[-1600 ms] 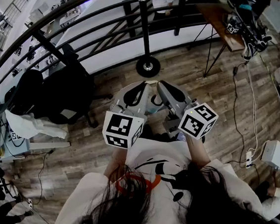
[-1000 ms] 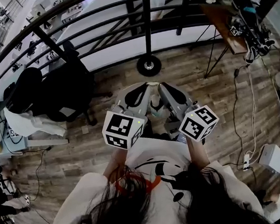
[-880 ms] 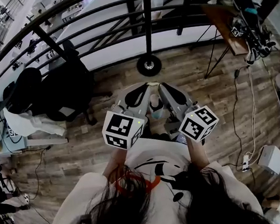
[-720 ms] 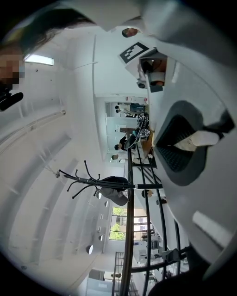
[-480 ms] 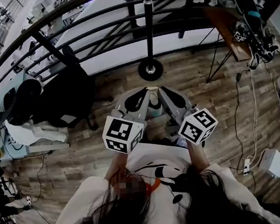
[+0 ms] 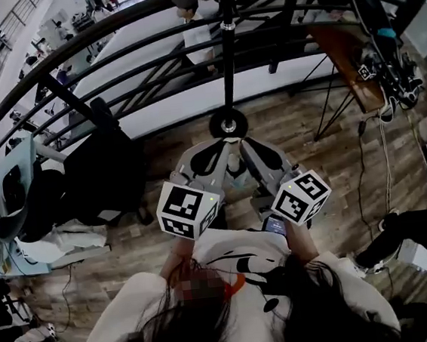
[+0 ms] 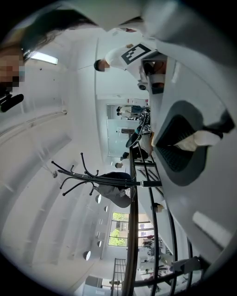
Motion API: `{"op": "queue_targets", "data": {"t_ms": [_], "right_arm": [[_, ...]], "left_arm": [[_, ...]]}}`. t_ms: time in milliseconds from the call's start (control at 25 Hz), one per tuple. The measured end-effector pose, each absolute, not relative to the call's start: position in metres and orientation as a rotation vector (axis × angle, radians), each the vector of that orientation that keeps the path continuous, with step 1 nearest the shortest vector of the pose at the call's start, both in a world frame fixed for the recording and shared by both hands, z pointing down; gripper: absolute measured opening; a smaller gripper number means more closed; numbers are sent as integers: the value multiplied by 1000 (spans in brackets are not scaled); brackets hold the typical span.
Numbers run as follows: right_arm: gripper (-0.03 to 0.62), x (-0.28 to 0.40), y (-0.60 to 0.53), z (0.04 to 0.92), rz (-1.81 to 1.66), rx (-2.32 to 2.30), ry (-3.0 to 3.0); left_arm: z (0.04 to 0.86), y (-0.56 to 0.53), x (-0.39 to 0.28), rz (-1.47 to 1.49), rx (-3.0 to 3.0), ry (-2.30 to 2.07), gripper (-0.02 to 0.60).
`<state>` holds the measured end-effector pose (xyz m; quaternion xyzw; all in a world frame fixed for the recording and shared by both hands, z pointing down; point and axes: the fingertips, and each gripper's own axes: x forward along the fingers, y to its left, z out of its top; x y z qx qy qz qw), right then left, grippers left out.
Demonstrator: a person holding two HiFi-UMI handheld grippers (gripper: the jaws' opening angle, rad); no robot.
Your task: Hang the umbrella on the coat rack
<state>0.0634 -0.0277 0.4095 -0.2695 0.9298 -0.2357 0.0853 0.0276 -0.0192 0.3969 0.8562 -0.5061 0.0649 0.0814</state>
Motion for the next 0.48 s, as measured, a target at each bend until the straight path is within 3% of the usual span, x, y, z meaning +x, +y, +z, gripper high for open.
{"op": "queue_targets", "data": {"t_ms": [480], "right_arm": [[21, -21, -115, 392, -700, -884, 2729]], "left_arm": [[379, -103, -52, 162, 2628, -1410, 0]]}}
